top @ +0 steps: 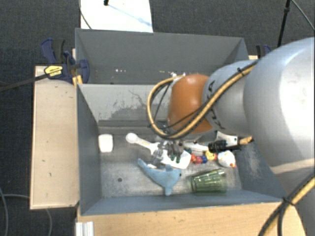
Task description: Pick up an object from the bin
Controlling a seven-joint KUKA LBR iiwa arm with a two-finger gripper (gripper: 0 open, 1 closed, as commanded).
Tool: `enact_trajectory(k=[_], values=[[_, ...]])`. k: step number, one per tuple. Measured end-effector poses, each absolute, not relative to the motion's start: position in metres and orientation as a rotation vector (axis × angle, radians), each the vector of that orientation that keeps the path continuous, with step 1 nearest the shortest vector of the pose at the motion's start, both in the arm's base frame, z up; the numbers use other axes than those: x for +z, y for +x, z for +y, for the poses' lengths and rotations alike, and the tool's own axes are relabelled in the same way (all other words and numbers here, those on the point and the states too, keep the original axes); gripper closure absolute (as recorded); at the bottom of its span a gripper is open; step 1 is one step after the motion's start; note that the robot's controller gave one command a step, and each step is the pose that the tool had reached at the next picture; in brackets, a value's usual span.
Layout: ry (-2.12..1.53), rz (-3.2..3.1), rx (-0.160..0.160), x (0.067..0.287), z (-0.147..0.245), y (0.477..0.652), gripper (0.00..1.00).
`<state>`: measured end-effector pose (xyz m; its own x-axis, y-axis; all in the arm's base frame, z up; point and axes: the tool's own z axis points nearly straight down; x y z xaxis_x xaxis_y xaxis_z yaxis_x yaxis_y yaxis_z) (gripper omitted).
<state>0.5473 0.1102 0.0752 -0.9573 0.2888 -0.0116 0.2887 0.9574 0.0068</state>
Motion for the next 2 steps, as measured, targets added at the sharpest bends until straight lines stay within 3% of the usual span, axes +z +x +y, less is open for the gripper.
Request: enact_trajectory(k=[2], values=[[0.458,3.098,0.006,0.0773,0.1098,0.5464,1.00]])
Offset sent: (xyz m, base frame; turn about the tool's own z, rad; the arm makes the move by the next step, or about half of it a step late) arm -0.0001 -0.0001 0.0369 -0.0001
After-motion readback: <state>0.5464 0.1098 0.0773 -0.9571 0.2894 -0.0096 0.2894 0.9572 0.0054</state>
